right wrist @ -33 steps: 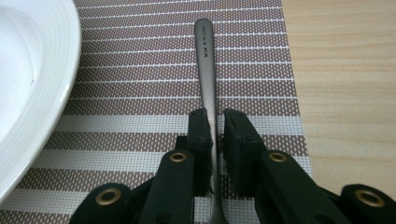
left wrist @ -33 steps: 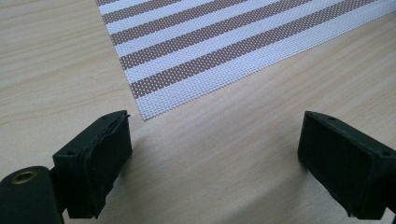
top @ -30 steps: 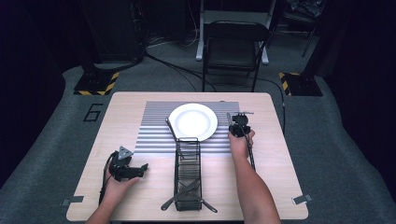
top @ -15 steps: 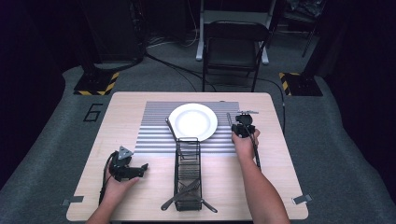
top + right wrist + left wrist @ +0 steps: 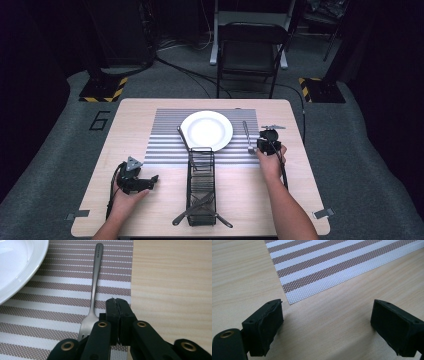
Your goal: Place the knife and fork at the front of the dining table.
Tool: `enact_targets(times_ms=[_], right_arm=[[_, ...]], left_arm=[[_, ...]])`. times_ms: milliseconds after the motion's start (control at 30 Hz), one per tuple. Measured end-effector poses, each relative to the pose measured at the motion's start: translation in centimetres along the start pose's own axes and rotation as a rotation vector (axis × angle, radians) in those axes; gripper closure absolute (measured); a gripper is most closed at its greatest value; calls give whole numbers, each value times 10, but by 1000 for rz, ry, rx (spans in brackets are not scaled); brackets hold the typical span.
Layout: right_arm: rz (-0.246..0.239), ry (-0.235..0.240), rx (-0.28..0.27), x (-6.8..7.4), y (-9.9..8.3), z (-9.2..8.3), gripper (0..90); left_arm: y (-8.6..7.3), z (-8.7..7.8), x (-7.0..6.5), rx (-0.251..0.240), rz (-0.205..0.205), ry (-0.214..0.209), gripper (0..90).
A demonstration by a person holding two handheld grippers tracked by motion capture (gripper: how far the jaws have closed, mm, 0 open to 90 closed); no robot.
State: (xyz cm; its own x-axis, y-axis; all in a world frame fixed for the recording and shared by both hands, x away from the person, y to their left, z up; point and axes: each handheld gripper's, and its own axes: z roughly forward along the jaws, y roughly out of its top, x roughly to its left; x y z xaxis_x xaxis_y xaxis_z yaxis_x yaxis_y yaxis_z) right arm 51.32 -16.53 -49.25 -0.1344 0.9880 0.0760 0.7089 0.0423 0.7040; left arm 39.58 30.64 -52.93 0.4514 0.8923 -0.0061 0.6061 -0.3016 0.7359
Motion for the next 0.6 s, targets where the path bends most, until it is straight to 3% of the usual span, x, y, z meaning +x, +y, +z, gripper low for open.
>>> enact_targets(times_ms=[400,600], right_arm=[[-27,2,30,2,-19,-4,900],[-44,29,53,5,-29,-6,900]], left_arm=[[0,0,0,-2,-6,2,109],[0,0,0,-1,-6,2,109]])
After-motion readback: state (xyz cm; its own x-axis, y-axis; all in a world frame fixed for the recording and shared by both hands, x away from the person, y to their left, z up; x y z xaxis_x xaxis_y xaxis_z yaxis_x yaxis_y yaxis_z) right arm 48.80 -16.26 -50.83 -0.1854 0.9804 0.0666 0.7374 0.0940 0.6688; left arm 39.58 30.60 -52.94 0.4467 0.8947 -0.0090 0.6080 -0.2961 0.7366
